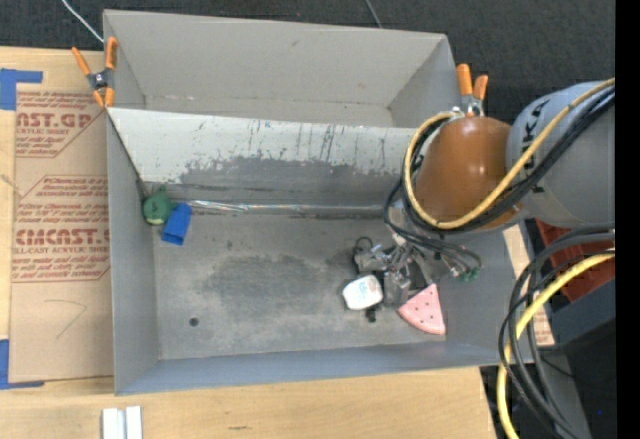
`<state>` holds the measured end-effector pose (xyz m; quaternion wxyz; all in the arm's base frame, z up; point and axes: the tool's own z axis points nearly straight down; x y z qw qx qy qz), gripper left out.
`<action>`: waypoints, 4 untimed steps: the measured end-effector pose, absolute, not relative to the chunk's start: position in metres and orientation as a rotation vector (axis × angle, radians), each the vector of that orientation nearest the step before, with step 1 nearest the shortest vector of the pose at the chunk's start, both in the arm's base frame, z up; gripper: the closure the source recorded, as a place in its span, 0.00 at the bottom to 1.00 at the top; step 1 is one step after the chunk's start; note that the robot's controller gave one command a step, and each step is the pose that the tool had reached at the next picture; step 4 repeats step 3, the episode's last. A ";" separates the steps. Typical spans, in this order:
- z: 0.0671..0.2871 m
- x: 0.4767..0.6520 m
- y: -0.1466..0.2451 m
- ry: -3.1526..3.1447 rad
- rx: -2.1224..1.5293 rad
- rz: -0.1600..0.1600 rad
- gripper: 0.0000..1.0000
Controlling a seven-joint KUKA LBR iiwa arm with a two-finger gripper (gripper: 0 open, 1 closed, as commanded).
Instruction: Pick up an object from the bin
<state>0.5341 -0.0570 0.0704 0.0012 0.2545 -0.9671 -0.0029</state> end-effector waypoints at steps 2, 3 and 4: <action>0.131 0.544 -0.051 -3.038 0.814 -0.008 1.00; 0.235 0.532 -0.049 -3.038 0.783 -0.012 1.00; 0.235 0.532 -0.049 -3.038 0.783 -0.012 1.00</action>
Offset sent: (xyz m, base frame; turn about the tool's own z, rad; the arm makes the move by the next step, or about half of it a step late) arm 0.0082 0.0053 0.0593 -0.0096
